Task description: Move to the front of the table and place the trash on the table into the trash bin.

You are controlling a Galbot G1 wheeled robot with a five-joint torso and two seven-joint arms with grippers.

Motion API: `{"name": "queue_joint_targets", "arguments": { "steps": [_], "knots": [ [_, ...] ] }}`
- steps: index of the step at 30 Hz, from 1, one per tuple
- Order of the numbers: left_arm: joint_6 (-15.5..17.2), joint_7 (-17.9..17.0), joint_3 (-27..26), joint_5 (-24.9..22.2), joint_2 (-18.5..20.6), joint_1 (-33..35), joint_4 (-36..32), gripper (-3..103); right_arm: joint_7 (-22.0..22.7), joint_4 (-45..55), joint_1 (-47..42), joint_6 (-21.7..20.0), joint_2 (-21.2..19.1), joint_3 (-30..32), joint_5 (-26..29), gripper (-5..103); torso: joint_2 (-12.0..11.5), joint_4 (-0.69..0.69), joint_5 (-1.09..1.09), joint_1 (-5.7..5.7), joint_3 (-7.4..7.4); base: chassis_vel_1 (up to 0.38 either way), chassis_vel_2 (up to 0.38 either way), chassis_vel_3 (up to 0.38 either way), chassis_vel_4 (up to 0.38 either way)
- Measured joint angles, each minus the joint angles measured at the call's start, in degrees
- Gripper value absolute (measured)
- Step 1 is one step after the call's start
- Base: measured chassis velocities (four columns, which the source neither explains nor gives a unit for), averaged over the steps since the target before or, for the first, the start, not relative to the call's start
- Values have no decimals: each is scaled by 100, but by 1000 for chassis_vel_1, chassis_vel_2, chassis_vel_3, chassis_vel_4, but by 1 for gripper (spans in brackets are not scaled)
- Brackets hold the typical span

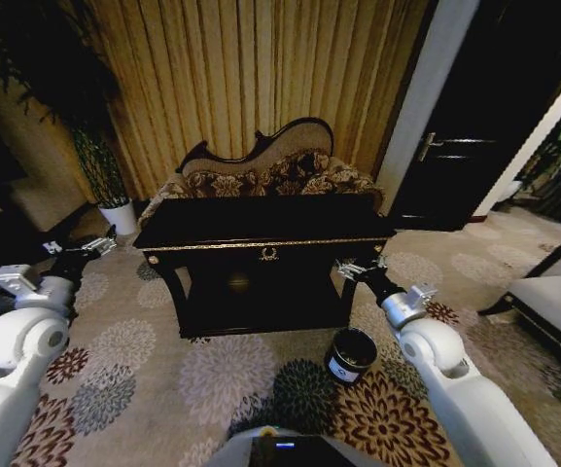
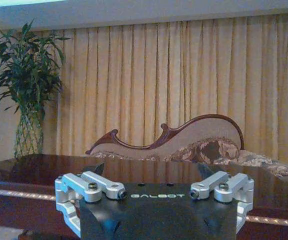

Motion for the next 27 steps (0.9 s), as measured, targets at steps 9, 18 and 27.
{"name": "queue_joint_targets", "arguments": {
  "steps": [9,18,27],
  "knots": [
    [19,88,-30,-32,2,84,-34,100,0,19,-142,0,-154,72,11,100,1,2,-1,-4,-1,262,-275,-259,260],
    [44,83,-14,-36,-18,77,-65,100,0,0,-160,18,-149,118,6,100,1,2,0,-3,-1,341,-329,-335,337],
    [63,76,-4,-33,-20,72,-93,100,0,-32,-193,40,-94,170,-32,100,1,2,-2,-4,-2,363,-380,-368,365]
  ]
}}
